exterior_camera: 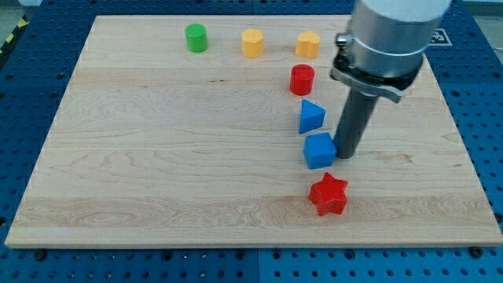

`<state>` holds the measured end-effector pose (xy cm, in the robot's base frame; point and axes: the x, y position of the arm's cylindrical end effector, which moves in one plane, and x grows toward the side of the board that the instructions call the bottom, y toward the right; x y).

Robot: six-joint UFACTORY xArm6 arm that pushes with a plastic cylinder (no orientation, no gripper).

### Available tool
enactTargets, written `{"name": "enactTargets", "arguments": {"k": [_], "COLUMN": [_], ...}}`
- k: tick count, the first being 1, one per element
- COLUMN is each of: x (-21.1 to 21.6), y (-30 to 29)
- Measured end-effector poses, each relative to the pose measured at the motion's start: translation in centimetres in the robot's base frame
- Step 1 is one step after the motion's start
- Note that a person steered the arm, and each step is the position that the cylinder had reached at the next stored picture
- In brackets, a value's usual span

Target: Slide the red circle a bit left

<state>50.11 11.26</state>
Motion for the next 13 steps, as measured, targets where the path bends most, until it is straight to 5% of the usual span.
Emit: {"name": "enactTargets", "arguments": {"k": [2,4,13], "x": [-0.5,-9.3,-13.9], "y": [3.6,3.4,0.9]}}
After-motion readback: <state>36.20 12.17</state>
